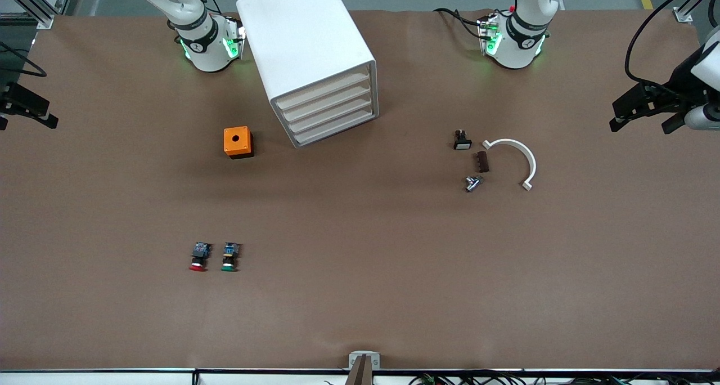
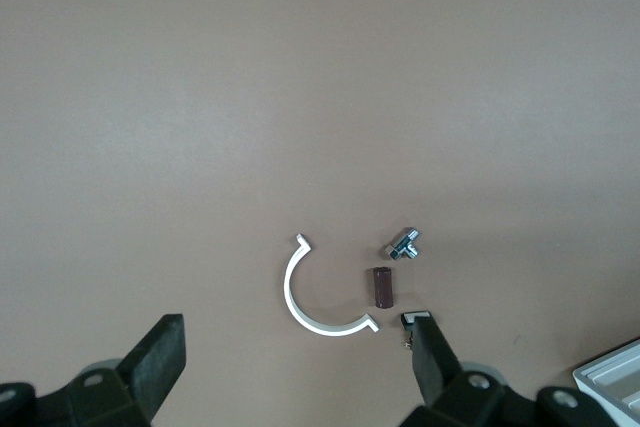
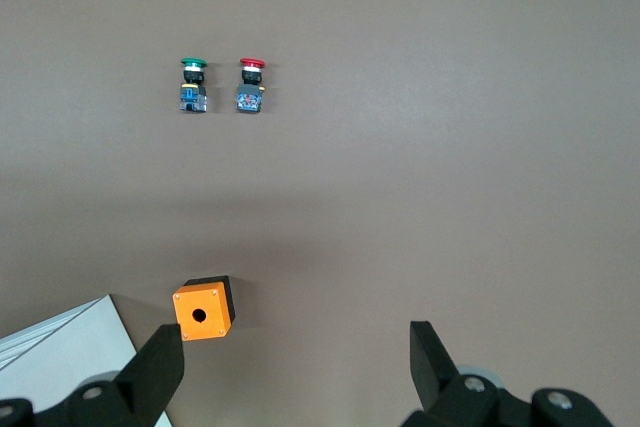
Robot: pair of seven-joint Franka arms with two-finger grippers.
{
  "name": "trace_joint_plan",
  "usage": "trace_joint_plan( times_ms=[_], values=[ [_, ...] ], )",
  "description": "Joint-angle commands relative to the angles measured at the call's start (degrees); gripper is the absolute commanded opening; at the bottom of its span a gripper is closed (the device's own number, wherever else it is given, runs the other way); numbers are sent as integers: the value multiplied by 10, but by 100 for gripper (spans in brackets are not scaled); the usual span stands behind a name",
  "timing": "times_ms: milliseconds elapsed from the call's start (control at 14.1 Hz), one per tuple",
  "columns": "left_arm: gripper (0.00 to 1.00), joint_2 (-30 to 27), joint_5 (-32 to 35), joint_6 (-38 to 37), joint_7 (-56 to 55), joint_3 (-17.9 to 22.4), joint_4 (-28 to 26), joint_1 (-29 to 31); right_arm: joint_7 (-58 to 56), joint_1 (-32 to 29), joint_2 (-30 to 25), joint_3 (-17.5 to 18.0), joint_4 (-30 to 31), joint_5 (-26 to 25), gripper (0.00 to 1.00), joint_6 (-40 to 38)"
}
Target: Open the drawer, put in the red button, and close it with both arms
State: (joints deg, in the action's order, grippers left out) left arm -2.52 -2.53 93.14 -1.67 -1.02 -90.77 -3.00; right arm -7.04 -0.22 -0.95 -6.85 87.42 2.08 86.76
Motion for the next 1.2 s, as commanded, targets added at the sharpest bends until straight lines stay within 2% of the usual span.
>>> trace_joint_plan(
  times_ms=[0, 354, 496, 779, 1133],
  values=[
    [100, 1, 7, -9, -9, 0, 6, -1, -2, -3, -16, 3, 13, -7, 100, 0],
    [100, 6, 9, -9, -7, 2, 7, 4, -2, -3, -16, 3, 13, -7, 100, 0],
    [100, 16, 2, -14, 0, 4, 2, 38, -2, -4, -15, 3, 13, -7, 100, 0],
    [100, 73, -4, -22, -3, 5, 0, 48, -2, -5, -14, 3, 12, -7, 100, 0],
    [100, 154, -5, -81, -10, -1, 2, 38, 0, -7, -12, 2, 3, -8, 100, 2]
  ],
)
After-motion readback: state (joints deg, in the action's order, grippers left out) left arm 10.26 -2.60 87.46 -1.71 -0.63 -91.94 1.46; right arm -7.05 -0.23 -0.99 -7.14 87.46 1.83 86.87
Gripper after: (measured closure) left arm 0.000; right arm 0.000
